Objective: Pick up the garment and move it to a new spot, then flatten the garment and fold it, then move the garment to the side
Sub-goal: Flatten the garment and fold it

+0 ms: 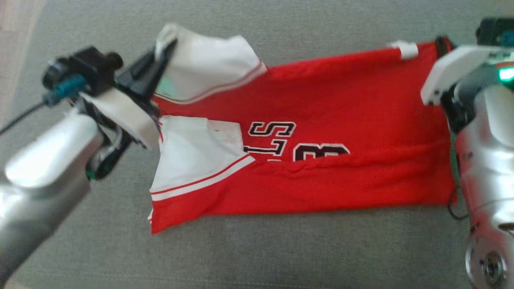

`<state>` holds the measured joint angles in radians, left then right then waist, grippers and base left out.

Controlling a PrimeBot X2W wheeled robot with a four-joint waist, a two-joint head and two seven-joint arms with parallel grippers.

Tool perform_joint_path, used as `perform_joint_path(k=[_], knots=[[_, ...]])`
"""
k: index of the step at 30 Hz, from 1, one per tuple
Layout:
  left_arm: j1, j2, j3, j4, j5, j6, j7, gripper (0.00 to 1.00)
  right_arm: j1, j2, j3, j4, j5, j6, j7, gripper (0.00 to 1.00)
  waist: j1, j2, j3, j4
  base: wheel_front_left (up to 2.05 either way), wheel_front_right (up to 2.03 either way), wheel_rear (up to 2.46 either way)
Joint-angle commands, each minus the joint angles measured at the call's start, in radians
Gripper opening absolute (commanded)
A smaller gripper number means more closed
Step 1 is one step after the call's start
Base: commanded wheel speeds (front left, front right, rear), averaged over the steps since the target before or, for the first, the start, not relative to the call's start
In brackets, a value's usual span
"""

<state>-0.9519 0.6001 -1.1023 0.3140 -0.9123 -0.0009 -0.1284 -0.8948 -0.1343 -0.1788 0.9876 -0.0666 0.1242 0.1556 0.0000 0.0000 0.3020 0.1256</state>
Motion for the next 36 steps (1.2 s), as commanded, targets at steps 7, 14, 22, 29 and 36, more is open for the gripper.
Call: perform_joint_path(k=[7, 14, 22, 29, 36], knots=[[-0.21, 0.027, 0.08, 0.154, 0.069, -0.008, -0.041, 0.0, -0.138, 0.015, 0.138, -0.073, 0.128, 0.007, -0.083, 0.0, 0.0, 0.0, 0.047, -0.047, 0.0, 0.0, 0.0], [-0.343, -0.043, 0.118, 0.337, 0.128, 0.009, -0.111, 0.0, -0.178, 0.015, 0.202, -0.096, 0.217, 0.007, -0.144, 0.0, 0.0, 0.0, 0.082, -0.071, 0.0, 0.0, 0.0], [-0.365, -0.115, 0.133, 0.456, 0.163, -0.04, -0.132, 0.0, -0.159, -0.003, 0.238, -0.09, 0.285, 0.007, -0.181, 0.0, 0.0, 0.0, 0.068, -0.066, 0.0, 0.0, 0.0], [-0.246, -0.114, 0.117, 0.447, 0.179, -0.083, -0.133, 0.0, -0.083, -0.036, 0.266, -0.085, 0.374, 0.007, -0.168, 0.0, 0.0, 0.0, -0.003, -0.042, 0.0, 0.0, 0.0], [-0.1, -0.069, 0.094, 0.39, 0.161, -0.096, -0.133, 0.0, 0.042, -0.083, 0.341, -0.116, 0.499, 0.007, -0.105, 0.0, 0.0, 0.0, -0.082, -0.019, 0.0, 0.0, 0.0]])
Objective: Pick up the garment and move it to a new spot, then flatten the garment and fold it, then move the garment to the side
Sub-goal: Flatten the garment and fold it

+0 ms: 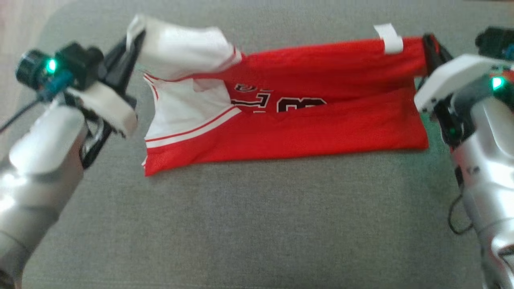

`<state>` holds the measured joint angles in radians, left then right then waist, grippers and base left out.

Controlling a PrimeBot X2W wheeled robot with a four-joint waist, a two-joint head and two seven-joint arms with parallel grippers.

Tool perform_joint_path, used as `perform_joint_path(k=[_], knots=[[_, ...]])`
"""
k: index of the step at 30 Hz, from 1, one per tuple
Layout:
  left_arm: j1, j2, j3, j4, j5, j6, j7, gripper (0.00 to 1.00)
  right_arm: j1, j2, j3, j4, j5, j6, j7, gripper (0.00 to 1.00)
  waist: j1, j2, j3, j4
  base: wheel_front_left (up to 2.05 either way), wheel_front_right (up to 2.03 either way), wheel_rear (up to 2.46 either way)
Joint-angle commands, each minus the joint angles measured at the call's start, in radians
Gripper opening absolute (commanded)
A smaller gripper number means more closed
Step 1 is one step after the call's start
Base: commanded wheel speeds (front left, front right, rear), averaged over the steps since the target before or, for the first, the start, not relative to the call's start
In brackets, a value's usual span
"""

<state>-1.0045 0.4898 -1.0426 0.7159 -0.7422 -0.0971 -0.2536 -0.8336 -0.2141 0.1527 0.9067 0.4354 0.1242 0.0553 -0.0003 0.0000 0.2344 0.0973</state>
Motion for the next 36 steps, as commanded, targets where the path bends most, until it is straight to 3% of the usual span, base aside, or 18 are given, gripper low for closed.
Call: perform_joint_path(k=[1, 9, 19, 33, 34, 35, 36], knots=[[-0.025, 0.046, 0.028, -0.023, -0.013, -0.001, -0.004, 0.0, 0.0, -0.015, 0.018, -0.038, 0.012, 0.007, 0.004, 0.0, 0.0003, 0.0, -0.024, 0.013, 0.0, 0.0, 0.0], [0.136, 0.085, -0.022, -0.122, -0.03, 0.026, 0.029, 0.0, 0.135, -0.106, 0.134, -0.11, 0.138, 0.007, 0.153, 0.0, 0.0003, 0.0, -0.07, 0.03, 0.0, 0.0, 0.0], [0.206, 0.11, -0.074, -0.167, -0.011, 0.047, 0.058, 0.0, 0.209, -0.2, 0.245, -0.224, 0.249, 0.007, 0.348, 0.0, 0.0003, 0.0, -0.073, 0.025, 0.0, 0.0, 0.0], [0.242, 0.111, -0.143, -0.158, 0.002, 0.033, 0.136, 0.0, 0.265, -0.261, 0.283, -0.298, 0.294, 0.007, 0.498, 0.0, 0.0003, 0.0, -0.069, 0.016, 0.0, 0.0, 0.0], [0.243, 0.111, -0.144, -0.158, 0.002, 0.036, 0.138, 0.05, 0.265, -0.262, 0.275, -0.291, 0.286, 0.007, 0.496, 0.2, 0.0003, 0.0, -0.067, 0.015, 0.0, 0.0, 0.0], [0.243, 0.109, -0.143, -0.156, 0.003, 0.044, 0.136, 0.5, 0.265, -0.257, 0.262, -0.287, 0.284, 0.007, 0.489, 1.0, 0.0003, 0.0, -0.066, 0.015, 0.0, 0.0, 0.0], [0.243, 0.108, -0.142, -0.154, 0.004, 0.05, 0.133, 1.0, 0.266, -0.246, 0.249, -0.283, 0.288, 0.007, 0.488, 1.0, 0.0003, 0.0, -0.065, 0.015, 0.0, 0.0, 0.0]])
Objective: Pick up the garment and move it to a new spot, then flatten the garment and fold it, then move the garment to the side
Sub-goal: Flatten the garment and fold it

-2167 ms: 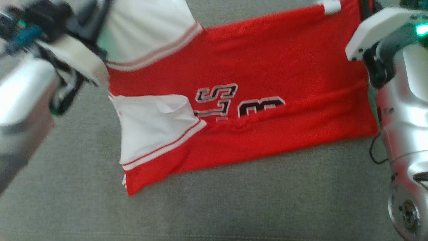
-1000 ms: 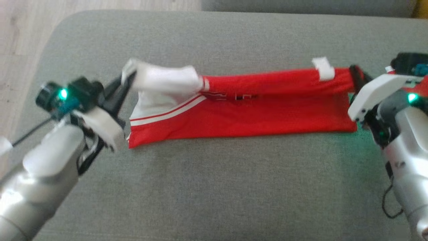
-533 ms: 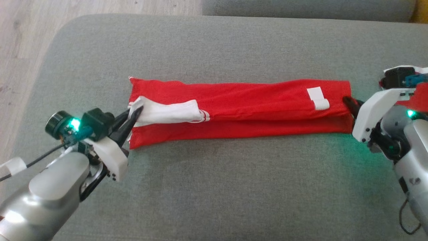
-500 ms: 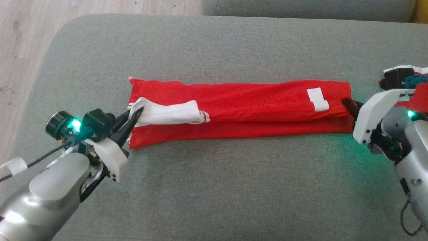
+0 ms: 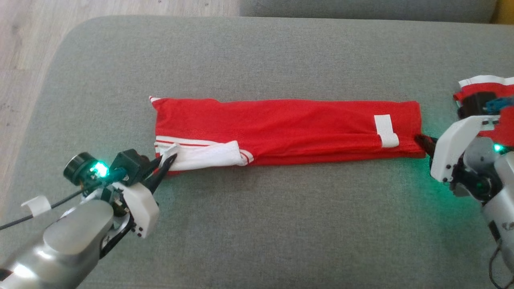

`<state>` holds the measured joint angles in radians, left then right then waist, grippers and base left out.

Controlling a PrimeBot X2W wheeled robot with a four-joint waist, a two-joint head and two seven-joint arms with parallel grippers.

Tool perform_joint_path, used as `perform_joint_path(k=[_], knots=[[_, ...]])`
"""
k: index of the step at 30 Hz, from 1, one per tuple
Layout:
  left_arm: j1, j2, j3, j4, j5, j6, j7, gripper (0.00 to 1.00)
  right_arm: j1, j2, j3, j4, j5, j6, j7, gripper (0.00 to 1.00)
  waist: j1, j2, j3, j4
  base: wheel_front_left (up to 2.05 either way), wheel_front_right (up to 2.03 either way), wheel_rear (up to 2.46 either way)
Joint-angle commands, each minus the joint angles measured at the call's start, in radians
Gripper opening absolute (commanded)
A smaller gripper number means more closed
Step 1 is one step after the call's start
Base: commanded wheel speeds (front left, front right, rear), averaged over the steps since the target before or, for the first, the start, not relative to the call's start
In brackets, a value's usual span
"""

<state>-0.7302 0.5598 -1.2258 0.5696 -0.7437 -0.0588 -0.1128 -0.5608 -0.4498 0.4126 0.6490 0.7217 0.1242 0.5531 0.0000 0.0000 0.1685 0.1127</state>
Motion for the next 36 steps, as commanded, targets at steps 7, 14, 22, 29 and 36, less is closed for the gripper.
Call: perform_joint_path(k=[7, 14, 22, 29, 36], knots=[[-0.031, 0.022, 0.078, -0.002, -0.019, 0.05, -0.051, 1.0, -0.006, 0.031, -0.074, -0.073, 0.027, 0.007, -0.081, 1.0, 0.0, 0.0, -0.014, 0.0, 0.0, 0.0, 0.0], [0.028, -0.014, 0.35, -0.139, -0.153, 0.187, -0.147, 1.0, 0.025, 0.141, -0.22, -0.152, -0.056, 0.007, -0.406, 1.0, 0.0, 0.0, -0.072, -0.01, 0.0, 0.0, 0.0], [0.304, -0.089, 0.709, -0.467, 0.043, 0.307, -0.149, 1.0, 0.179, 0.274, -0.245, -0.278, -0.259, 0.007, -0.679, 1.0, 0.0, 0.0, -0.113, -0.019, 0.0, 0.0, 0.0], [0.533, -0.199, 0.844, -0.532, 0.206, 0.316, -0.149, 1.0, 0.336, 0.358, -0.286, -0.335, -0.385, 0.007, -0.769, 1.0, 0.0, 0.0, -0.124, -0.02, 0.0, 0.0, 0.0], [0.631, -0.285, 0.905, -0.503, 0.298, 0.259, -0.149, 1.0, 0.386, 0.389, -0.32, -0.347, -0.43, 0.007, -0.76, 1.0, 0.0, 0.0, -0.102, -0.014, 0.0, 0.0, 0.0]])
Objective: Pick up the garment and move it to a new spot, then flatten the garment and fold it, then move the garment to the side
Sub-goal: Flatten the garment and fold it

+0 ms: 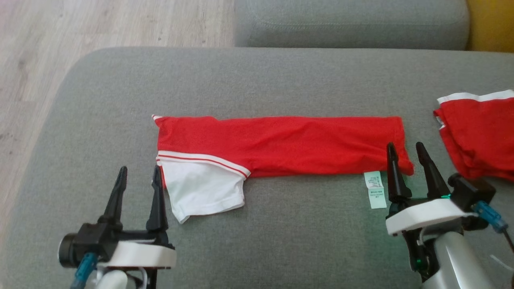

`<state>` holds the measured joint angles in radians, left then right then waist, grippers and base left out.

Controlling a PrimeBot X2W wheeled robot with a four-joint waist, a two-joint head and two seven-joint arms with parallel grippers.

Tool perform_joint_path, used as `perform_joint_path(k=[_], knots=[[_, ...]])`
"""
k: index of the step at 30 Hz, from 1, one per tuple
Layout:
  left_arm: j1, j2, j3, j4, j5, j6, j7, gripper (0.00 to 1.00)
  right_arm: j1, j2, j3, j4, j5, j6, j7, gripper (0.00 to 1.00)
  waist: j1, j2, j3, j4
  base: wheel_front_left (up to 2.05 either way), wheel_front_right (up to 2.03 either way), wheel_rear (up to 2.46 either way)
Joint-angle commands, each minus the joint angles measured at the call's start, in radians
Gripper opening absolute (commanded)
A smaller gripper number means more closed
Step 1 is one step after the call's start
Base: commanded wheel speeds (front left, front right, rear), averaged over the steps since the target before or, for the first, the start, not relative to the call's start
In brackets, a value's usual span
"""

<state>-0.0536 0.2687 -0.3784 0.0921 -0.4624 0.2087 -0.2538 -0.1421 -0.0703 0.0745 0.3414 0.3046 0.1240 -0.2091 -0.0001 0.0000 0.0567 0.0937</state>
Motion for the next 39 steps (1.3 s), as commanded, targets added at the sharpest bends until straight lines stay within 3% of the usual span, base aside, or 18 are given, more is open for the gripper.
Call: perform_joint_path(k=[1, 10, 16, 25, 27, 33, 39], knots=[[-0.046, -0.002, 0.065, -0.02, 0.025, -0.02, -0.008, 1.0, -0.036, 0.011, 0.015, -0.042, -0.019, 0.007, 0.008, 1.0, 0.0001, 0.0, 0.016, 0.008, 0.0, 0.0, 0.0], [-0.095, -0.054, 0.109, 0.024, 0.083, -0.097, -0.008, 1.0, -0.108, 0.019, -0.096, 0.007, -0.085, 0.007, 0.094, 1.0, 0.0001, 0.0, 0.09, 0.035, 0.0, 0.0, 0.0], [-0.126, -0.101, 0.132, 0.057, 0.121, -0.144, -0.008, 1.0, -0.188, 0.02, -0.233, 0.188, -0.097, 0.007, 0.154, 1.0, 0.0001, 0.0, 0.134, 0.063, 0.0, 0.0, 0.0], [-0.145, -0.133, 0.177, 0.088, 0.153, -0.19, -0.008, 1.0, -0.251, 0.02, -0.244, 0.396, -0.095, 0.007, 0.168, 1.0, 0.0001, 0.0, 0.15, 0.075, 0.0, 0.0, 0.0], [-0.15, -0.138, 0.185, 0.094, 0.16, -0.197, -0.008, 1.0, -0.263, 0.02, -0.239, 0.425, -0.096, 0.007, 0.158, 0.0, 0.0001, 0.0, 0.145, 0.072, 0.0, 0.0, 0.0], [-0.142, -0.15, 0.215, 0.096, 0.179, -0.213, -0.008, 1.0, -0.286, 0.02, -0.308, 0.467, -0.154, 0.007, 0.116, 0.0, 0.0001, 0.0, 0.115, 0.052, 0.0, 0.0, 0.0], [-0.122, -0.164, 0.228, 0.101, 0.19, -0.226, -0.008, 1.0, -0.292, -0.005, -0.44, 0.417, -0.278, 0.007, 0.122, 0.0, 0.0001, 0.0, 0.071, 0.038, 0.0, 0.0, 0.0]])
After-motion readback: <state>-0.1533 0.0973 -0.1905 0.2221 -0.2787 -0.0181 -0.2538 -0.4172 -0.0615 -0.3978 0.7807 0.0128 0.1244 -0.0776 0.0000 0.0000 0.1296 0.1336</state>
